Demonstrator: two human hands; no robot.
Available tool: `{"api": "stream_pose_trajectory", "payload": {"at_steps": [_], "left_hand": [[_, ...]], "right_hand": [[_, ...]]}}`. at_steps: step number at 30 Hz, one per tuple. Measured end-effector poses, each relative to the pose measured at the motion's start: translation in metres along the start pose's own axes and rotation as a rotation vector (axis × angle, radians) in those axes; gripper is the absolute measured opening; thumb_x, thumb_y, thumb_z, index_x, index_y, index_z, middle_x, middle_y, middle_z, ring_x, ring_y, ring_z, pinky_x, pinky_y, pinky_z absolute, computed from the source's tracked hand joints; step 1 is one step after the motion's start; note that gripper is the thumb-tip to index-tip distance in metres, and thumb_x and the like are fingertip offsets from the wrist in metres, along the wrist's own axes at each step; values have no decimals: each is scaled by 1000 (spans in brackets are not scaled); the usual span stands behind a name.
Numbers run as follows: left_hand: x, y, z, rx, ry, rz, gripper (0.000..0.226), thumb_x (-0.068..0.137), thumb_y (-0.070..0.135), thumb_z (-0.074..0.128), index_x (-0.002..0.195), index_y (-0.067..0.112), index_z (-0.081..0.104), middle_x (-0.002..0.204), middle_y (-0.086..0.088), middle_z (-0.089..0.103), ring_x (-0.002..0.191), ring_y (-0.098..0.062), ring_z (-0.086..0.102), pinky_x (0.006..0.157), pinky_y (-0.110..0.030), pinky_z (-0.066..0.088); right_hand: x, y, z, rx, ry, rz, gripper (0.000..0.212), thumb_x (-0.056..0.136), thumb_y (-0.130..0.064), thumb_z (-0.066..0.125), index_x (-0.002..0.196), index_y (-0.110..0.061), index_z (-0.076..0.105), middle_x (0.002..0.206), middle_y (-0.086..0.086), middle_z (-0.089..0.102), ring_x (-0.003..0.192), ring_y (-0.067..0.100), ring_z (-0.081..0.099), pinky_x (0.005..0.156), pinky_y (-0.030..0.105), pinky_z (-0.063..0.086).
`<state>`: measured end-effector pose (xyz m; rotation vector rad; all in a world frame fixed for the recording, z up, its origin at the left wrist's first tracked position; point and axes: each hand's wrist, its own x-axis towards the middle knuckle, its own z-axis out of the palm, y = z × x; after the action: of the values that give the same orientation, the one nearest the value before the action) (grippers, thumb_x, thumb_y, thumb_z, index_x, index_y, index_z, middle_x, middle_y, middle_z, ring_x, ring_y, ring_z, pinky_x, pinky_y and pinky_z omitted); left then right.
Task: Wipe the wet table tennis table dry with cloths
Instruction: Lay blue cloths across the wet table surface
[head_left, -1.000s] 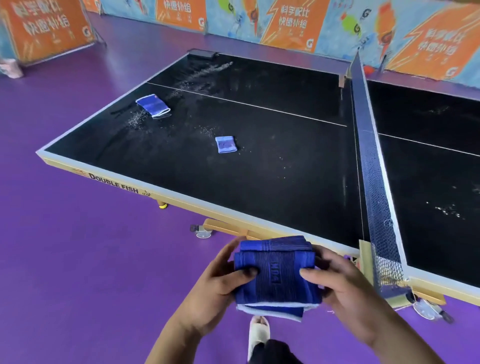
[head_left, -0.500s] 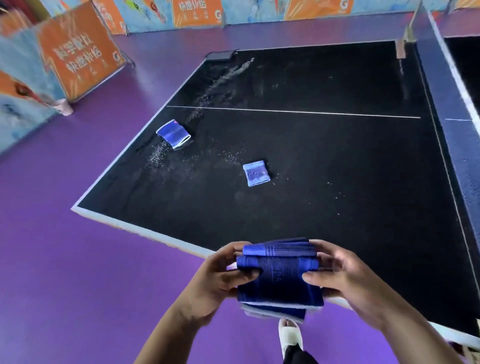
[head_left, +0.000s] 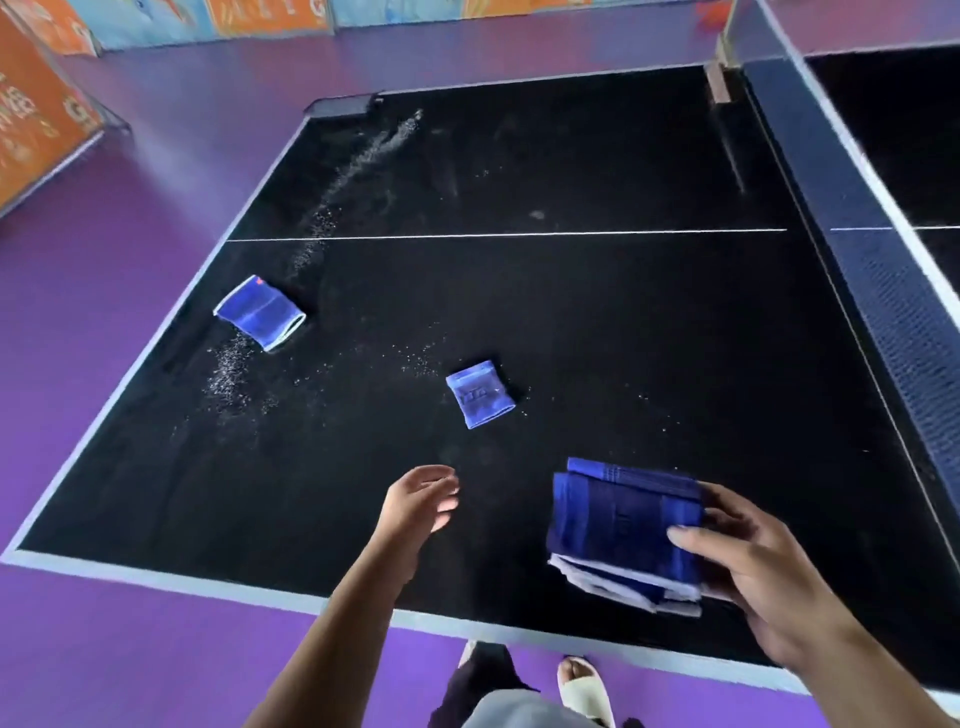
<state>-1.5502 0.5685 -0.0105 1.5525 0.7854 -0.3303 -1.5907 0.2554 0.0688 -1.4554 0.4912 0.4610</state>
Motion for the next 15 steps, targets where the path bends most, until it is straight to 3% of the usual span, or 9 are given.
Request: {"api": "stream_pose_trajectory", "payload": {"at_steps": [2, 4, 6, 7, 10, 12, 15], "left_hand": [[48, 6, -2, 168, 24, 27, 3, 89, 16, 69, 92, 15, 70, 87, -3, 68, 75, -16, 62, 64, -26, 45], [87, 14, -1, 372, 28, 44, 16, 83, 33, 72, 82, 18, 65, 79, 2, 64, 71, -17, 60, 62, -27, 41], [120, 27, 6, 596, 34, 49, 39, 81, 51, 69, 89, 13, 65, 80, -2, 65, 73, -21, 64, 61, -28, 42], [134, 33, 12, 684, 46, 50, 51, 80, 58, 66, 99, 11, 66, 91, -6, 68, 85, -24, 67, 65, -29, 45], [169, 46, 31, 888, 117, 82, 71, 80, 69, 60, 126, 16, 57, 128, -6, 57, 121, -28, 54, 100, -38, 43], [181, 51, 40, 958, 154, 121, 73, 82, 67, 61, 132, 14, 50, 135, -8, 50, 127, -28, 45, 105, -39, 34], [196, 45, 48, 1004, 168, 147, 68, 84, 57, 67, 132, 14, 44, 136, -10, 42, 127, -30, 41, 105, -40, 32]], "right_hand": [[-5, -3, 5, 36, 107, 12, 35, 85, 5, 67, 95, -28, 76, 97, 9, 73, 76, 21, 73, 57, 32, 56], [-13, -7, 13, 57, 179, 21, 35, 85, 4, 66, 97, -27, 75, 100, 11, 74, 79, 24, 74, 62, 34, 57], [-20, -12, 23, 107, 247, 28, 35, 85, 6, 65, 102, -23, 74, 98, 12, 74, 75, 23, 74, 59, 32, 57], [-22, -13, 29, 133, 277, 29, 35, 85, 8, 64, 103, -21, 73, 93, 11, 75, 68, 20, 73, 52, 28, 56], [-24, -12, 52, 179, 377, 62, 34, 86, 9, 62, 106, -17, 70, 80, 5, 73, 54, 13, 68, 41, 19, 48], [-25, -5, 70, 198, 424, 81, 32, 86, 6, 62, 108, -16, 69, 82, 5, 73, 54, 12, 66, 44, 19, 47], [-28, 6, 92, 220, 462, 109, 33, 85, 1, 64, 110, -19, 70, 102, 10, 74, 70, 16, 68, 60, 28, 47]]}}
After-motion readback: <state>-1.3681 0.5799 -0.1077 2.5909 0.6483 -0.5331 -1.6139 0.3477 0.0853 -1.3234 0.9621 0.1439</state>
